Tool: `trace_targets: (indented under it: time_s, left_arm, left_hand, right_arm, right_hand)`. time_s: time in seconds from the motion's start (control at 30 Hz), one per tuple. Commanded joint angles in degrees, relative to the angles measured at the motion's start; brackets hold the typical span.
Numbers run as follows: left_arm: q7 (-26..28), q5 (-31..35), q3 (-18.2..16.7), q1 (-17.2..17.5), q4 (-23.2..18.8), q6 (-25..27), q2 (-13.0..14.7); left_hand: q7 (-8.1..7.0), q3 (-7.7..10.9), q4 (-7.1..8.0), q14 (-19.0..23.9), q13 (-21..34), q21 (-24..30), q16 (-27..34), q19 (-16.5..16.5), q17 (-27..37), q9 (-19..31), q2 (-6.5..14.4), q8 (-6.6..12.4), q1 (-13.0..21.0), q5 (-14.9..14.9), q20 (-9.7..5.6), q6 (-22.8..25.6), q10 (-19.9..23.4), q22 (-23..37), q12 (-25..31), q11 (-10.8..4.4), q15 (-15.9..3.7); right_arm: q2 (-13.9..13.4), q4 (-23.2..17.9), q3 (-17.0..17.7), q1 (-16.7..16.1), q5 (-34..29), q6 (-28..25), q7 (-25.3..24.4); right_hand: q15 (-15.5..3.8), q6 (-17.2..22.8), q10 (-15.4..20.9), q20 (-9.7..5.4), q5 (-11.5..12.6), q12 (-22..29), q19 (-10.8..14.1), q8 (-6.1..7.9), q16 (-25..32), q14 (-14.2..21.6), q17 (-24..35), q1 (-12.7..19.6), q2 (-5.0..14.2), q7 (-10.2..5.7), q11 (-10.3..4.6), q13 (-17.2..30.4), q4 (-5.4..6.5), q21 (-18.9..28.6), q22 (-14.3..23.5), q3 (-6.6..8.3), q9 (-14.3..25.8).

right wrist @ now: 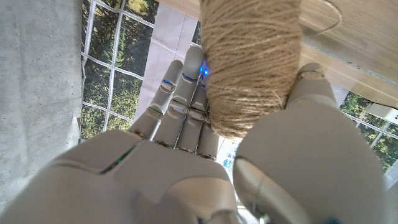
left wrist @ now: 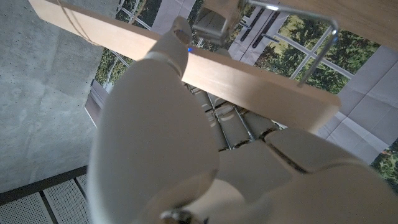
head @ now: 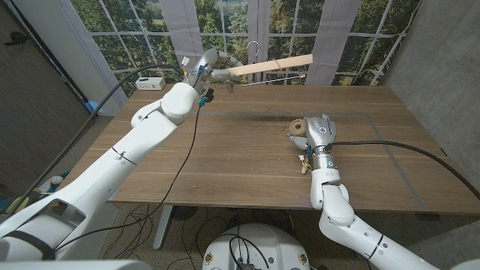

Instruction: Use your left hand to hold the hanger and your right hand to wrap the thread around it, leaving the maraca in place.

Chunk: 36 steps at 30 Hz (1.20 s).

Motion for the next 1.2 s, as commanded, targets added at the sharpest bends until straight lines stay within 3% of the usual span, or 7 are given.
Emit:
trace_targets:
  time_s: [0.03, 0.33, 0.7, 1.2]
  left_arm:
    - [-5.0, -6.5, -1.5, 0.2, -2.3, 1.9, 4.5]
    - [-7.8, -10.9, -2.4, 0.5, -2.6, 2.8, 7.3]
    - [-13.8, -13.5, -1.2, -1.5, -2.5, 3.4, 12.1]
    - [-16.6, -13.9, 0.2, -3.0, -0.9, 2.5, 13.8]
  left_hand:
    - [2.73, 1.61, 0.96, 2.6, 0.3, 0.5, -0.2, 0.4, 0.0, 1.2, 8.4, 0.14, 8.0, -0.1, -7.41, 3.2, 0.4, 0.0, -0.2, 0.01, -3.94]
    - [2.67, 1.68, 0.93, 2.5, 0.5, 0.5, -0.3, 0.4, 0.0, 1.2, 8.4, 0.09, 8.0, -0.1, -7.41, 3.3, 0.4, 0.0, -0.3, -0.06, -4.02]
    - [2.78, 1.75, 0.97, 2.5, 0.8, 0.5, -0.4, 0.4, 0.0, 1.4, 8.5, -0.07, 8.0, -0.1, -7.44, 3.1, 0.1, 0.0, -0.6, 0.09, -4.01]
    - [2.78, 1.77, 1.04, 2.4, 1.0, 0.5, -0.5, 0.3, 0.1, 1.7, 8.5, -0.18, 7.9, -0.1, -7.37, 3.0, 0.2, 0.0, -0.8, 0.18, -4.07]
  right_arm:
    - [0.1, 3.4, -0.4, 5.4, 5.4, -2.8, 0.0]
    - [1.1, 5.0, -0.4, 10.2, 8.5, -4.6, -1.7]
    - [-0.2, 5.2, -1.2, 15.8, 9.6, -5.3, -2.5]
    - [-0.1, 6.9, -2.2, 19.7, 10.0, -4.2, -5.9]
  right_hand:
    - [-5.38, 5.9, 3.6, -6.77, 0.5, 0.2, -0.3, 0.22, -0.3, 1.4, 0.1, 20.3, 19.62, -5.30, -3.19, 7.7, 0.05, 0.3, 0.0, -0.11, 0.2]
    - [-5.39, 5.8, 3.7, -6.66, 0.5, 0.0, -0.4, 0.20, -0.7, 1.5, 0.3, 20.5, 19.68, -5.18, -3.04, 7.9, 0.05, 0.7, -0.2, -0.25, 0.2]
    - [-5.36, 5.9, 3.8, -6.67, 0.6, -0.2, -0.5, 0.23, -0.9, 1.7, 0.5, 20.7, 19.66, -5.18, -3.16, 8.0, 0.08, 1.1, -0.4, -0.42, 0.2]
    - [-5.36, 5.8, 4.0, -6.69, 0.6, -0.6, -0.7, 0.19, -1.5, 1.9, 0.6, 20.8, 19.73, -5.23, -3.18, 8.1, 0.22, 1.7, -0.7, -0.69, 0.2]
